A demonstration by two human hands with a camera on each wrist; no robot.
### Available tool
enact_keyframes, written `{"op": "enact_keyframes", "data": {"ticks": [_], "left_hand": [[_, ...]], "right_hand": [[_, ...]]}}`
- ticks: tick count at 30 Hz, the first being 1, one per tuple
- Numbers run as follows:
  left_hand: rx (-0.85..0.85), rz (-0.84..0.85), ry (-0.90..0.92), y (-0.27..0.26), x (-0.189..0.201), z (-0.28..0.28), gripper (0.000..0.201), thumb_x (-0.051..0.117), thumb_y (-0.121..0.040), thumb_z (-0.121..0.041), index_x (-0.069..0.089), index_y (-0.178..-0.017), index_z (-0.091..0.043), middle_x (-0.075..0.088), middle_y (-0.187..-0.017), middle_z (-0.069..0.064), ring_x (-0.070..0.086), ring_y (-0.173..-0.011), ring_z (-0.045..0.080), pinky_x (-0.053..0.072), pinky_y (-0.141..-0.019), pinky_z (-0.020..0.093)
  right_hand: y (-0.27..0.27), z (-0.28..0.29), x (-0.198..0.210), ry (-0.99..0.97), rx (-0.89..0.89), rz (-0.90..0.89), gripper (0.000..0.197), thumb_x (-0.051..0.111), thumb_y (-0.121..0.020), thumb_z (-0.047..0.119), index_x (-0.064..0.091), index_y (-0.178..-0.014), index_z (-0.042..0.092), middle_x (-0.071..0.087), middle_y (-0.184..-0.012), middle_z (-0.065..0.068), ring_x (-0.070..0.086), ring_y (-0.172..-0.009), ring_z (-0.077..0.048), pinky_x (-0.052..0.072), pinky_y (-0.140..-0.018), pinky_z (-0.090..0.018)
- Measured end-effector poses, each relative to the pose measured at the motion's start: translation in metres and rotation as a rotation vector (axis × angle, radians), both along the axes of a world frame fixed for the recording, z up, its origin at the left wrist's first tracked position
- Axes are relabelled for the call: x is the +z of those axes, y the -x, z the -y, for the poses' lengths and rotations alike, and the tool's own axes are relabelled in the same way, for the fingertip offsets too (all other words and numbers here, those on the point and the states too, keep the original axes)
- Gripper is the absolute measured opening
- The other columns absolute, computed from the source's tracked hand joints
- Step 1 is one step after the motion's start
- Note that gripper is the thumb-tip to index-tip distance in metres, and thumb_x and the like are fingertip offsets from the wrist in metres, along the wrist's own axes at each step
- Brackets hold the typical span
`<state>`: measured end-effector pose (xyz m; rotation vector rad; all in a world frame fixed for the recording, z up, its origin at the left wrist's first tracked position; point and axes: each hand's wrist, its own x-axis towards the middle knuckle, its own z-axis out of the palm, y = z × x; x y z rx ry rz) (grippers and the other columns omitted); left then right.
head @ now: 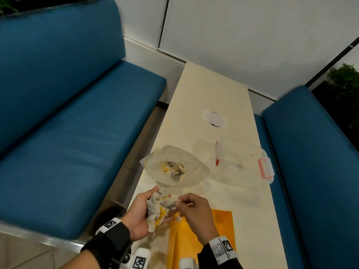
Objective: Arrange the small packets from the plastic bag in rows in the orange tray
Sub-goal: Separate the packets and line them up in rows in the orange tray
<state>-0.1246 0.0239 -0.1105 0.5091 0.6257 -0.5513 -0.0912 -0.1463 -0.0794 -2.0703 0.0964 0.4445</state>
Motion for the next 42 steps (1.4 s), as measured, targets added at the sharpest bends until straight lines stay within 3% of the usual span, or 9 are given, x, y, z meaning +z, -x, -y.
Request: {"op": "enact_keyframes", "data": {"ticks": [5,10,13,16,23,28,34,40,42], "left_hand": [[0.033,-0.025,0.020,0.001,-0.002,-0.004,0.053,0.048,-0.101,-0.043,0.062,-0.134,-0.004,0.067,-0.129,0.024,0.062,-0.124,0.040,0.037,-0.117,0.054],[0.056,-0.008,-0.008,0.000,-0.004,-0.008,0.050,0.047,-0.102,-0.042,0.063,-0.128,-0.002,0.069,-0.125,0.023,0.068,-0.114,0.040,0.046,-0.108,0.052],[0.076,-0.022,-0.037,-0.001,-0.012,-0.011,0.053,0.051,-0.100,-0.042,0.062,-0.130,0.000,0.070,-0.117,0.025,0.072,-0.102,0.038,0.052,-0.100,0.050],[0.088,-0.036,-0.047,-0.001,-0.019,-0.014,0.058,0.052,-0.101,-0.042,0.058,-0.133,0.005,0.065,-0.127,0.030,0.069,-0.110,0.042,0.048,-0.106,0.052],[0.085,-0.060,-0.045,0.003,-0.023,-0.015,0.055,0.052,-0.101,-0.042,0.061,-0.128,0.005,0.065,-0.127,0.031,0.066,-0.116,0.043,0.050,-0.103,0.052],[0.081,-0.054,-0.011,0.001,-0.018,-0.012,0.051,0.050,-0.101,-0.041,0.061,-0.123,0.004,0.066,-0.120,0.029,0.064,-0.114,0.042,0.060,-0.085,0.047],[0.066,-0.050,-0.024,-0.001,-0.020,-0.009,0.056,0.051,-0.102,-0.040,0.057,-0.132,0.007,0.058,-0.135,0.032,0.055,-0.130,0.045,0.053,-0.097,0.050],[0.066,-0.066,-0.038,-0.003,-0.021,-0.008,0.054,0.051,-0.101,-0.041,0.060,-0.126,0.007,0.061,-0.131,0.032,0.054,-0.131,0.046,0.044,-0.111,0.054],[0.057,-0.070,-0.047,-0.003,-0.019,-0.007,0.055,0.051,-0.101,-0.042,0.060,-0.129,0.006,0.061,-0.131,0.032,0.059,-0.126,0.045,0.047,-0.107,0.053]], "right_hand": [[0.000,0.002,0.006,-0.009,-0.035,-0.027,0.006,0.071,-0.088,0.010,0.066,-0.086,0.007,0.067,-0.066,-0.006,0.064,-0.053,-0.012,0.045,-0.049,-0.027],[-0.004,0.008,0.011,0.024,-0.043,-0.114,0.025,0.071,-0.086,0.005,0.049,-0.098,0.008,0.065,-0.066,-0.011,0.062,-0.051,-0.015,0.045,-0.049,-0.028],[-0.010,0.014,0.013,0.081,-0.048,-0.167,0.031,0.072,-0.083,0.002,0.044,-0.093,0.009,0.062,-0.068,-0.015,0.058,-0.047,-0.018,0.043,-0.046,-0.029],[-0.016,0.023,0.015,0.248,0.019,-0.171,0.034,0.073,-0.080,0.002,0.041,-0.083,0.015,0.057,-0.069,-0.012,0.057,-0.045,-0.019,0.042,-0.043,-0.029],[-0.028,0.049,0.029,0.471,0.160,-0.230,0.030,0.068,-0.072,-0.001,0.043,-0.075,0.014,0.057,-0.055,-0.010,0.057,-0.046,-0.020,0.042,-0.045,-0.026],[-0.028,0.059,0.036,0.469,0.204,-0.255,0.032,0.070,-0.070,-0.003,0.044,-0.072,0.015,0.057,-0.051,-0.007,0.058,-0.045,-0.018,0.037,-0.041,-0.022],[-0.019,0.064,0.031,0.229,0.167,-0.189,0.010,0.066,-0.077,-0.002,0.064,-0.078,0.008,0.062,-0.056,-0.007,0.060,-0.050,-0.018,0.042,-0.051,-0.029],[-0.014,0.065,0.022,0.113,0.166,-0.197,0.025,0.060,-0.080,-0.009,0.076,-0.088,0.008,0.072,-0.071,-0.014,0.067,-0.066,-0.019,0.055,-0.066,-0.030],[-0.013,0.067,0.017,0.145,0.172,-0.185,0.028,0.059,-0.078,-0.009,0.076,-0.087,0.010,0.072,-0.073,-0.010,0.068,-0.068,-0.015,0.056,-0.070,-0.028]]}}
